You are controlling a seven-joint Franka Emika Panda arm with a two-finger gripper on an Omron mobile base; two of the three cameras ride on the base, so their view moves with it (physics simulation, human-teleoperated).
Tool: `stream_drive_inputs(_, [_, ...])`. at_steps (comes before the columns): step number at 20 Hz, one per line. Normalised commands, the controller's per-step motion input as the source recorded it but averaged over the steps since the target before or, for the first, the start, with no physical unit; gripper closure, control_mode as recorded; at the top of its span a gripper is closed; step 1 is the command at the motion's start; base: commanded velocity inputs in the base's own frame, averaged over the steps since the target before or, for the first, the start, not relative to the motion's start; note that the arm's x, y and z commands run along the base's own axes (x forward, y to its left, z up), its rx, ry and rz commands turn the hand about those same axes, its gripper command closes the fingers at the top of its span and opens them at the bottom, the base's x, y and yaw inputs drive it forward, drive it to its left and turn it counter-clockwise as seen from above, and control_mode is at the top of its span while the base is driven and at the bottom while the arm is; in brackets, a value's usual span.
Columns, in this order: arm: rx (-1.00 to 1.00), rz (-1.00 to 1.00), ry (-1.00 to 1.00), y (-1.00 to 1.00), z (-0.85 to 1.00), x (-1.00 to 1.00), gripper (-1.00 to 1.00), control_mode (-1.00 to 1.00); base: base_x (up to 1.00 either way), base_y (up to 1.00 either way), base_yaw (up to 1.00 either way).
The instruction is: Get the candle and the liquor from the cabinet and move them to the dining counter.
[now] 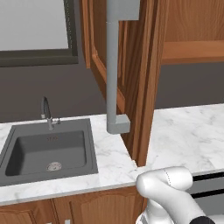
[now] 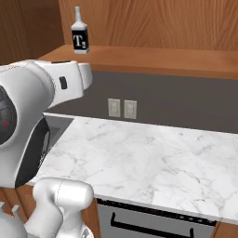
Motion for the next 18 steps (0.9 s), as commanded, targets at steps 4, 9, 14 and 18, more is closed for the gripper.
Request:
stream_drive_inputs(4, [0.0,0.03,-0.03,0.26,0.42,0.02,-1.0,-1.0,0.0,0.0,0.0])
stream_drive_inputs(9, [0.02,0.0,0.0,0.31,0.2,0.19,-1.0,-1.0,0.0,0.0,0.0])
stream_drive_inputs(14, [0.03,0.0,-0.01,0.3,0.0,0.13,-1.0,-1.0,0.0,0.0,0.0])
stream_drive_inputs(18, [0.02,0.0,-0.1,0.23,0.0,0.0,-1.0,-1.0,0.0,0.0,0.0])
